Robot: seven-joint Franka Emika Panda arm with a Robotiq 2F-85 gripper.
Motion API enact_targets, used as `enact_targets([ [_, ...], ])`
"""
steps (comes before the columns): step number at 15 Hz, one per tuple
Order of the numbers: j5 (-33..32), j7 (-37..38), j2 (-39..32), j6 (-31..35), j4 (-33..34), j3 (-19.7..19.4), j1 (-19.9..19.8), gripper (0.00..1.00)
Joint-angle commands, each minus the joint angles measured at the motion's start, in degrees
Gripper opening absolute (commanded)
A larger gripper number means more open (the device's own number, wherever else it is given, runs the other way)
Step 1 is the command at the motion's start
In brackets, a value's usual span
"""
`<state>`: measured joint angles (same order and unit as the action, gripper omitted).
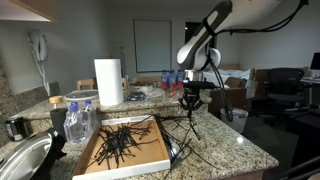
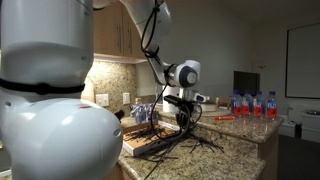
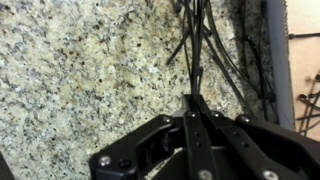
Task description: Put some of the zip ties on the counter on the box
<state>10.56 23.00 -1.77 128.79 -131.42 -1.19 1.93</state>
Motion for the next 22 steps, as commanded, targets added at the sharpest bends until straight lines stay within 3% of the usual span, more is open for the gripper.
enact_targets([
  [1,-1.8,1.7,5.1,-4.0,2.2,1.9,0.5,0.02],
  [7,1.4,6.0,1.7,-2.5,13.5,7.3,4.0,0.02],
  [12,-3.0,16.4,-7.8,-1.9,24.2,11.3,9.1,0.02],
  [17,-6.2,25.0,-19.7,-4.8,36.7,10.3,14.3,0.02],
  [22,-6.5,28.2,-27.3,-7.2,43.7,8.2,17.2,0.02],
])
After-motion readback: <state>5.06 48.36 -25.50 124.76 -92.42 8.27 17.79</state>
